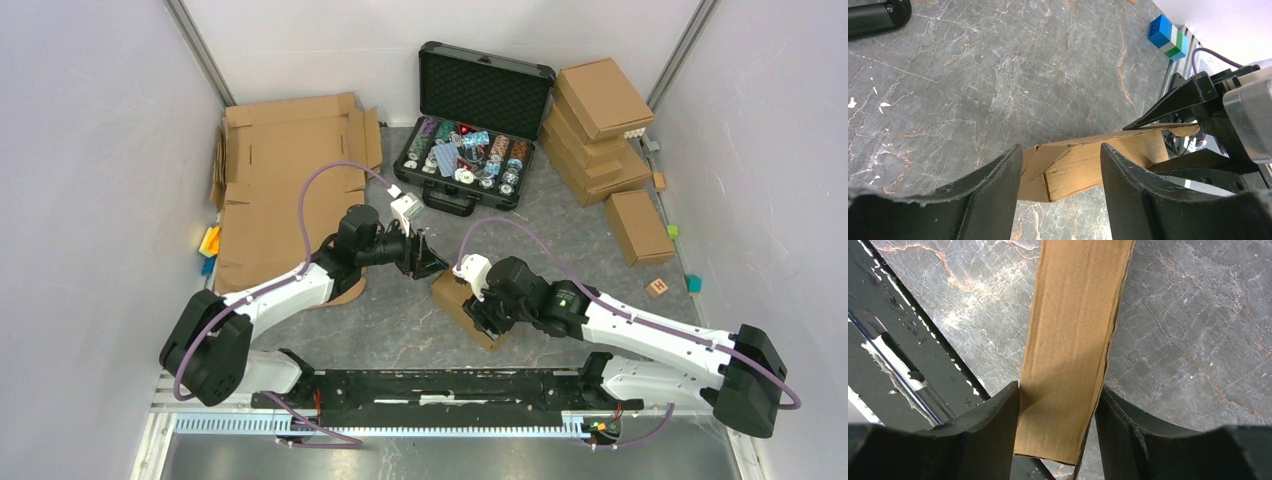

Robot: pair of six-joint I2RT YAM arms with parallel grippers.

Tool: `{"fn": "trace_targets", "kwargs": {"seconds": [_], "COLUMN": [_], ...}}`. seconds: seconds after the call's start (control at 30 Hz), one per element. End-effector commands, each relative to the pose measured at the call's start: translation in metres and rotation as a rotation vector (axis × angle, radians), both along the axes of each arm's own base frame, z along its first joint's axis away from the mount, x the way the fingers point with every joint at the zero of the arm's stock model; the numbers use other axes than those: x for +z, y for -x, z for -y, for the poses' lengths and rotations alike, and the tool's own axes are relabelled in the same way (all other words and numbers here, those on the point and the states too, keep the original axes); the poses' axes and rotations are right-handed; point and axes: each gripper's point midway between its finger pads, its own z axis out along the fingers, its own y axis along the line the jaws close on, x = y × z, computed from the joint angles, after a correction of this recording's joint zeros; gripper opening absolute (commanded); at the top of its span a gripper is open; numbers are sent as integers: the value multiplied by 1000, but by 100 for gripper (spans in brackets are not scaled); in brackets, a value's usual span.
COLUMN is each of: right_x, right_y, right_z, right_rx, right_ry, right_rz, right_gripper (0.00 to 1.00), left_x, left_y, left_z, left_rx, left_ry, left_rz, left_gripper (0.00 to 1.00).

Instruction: Fold the paper box

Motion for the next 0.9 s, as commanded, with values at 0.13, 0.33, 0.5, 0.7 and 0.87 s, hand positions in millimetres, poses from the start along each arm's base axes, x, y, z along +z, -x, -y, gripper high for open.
{"fn": "trace_targets", "kwargs": {"seconds": [0.13,0.33,0.5,0.7,0.87], "right_x": [8,7,6,6,5], "right_y": [-11,-13,-12,-12,-12], "right_z": [-7,-6,-6,-8,-9], "right_rx": [-12,-20,-19,-20,-20], "right_ry": [-14,-9,-9,-12,-12], "right_rz": [41,39,36,31,24], "right_gripper": [57,56,56,55,55], "left_x": [8,-2,-8,-20,-29], "left_y": [14,20,18,14,15], "left_z": [3,2,-8,-12,-17], "left_rx": [-64,-55,23,87,126], "left_ry": [30,-16,-84,-227,-322], "left_rz": [37,-11,11,25,37], "left_gripper": [62,54,53,25,15]}}
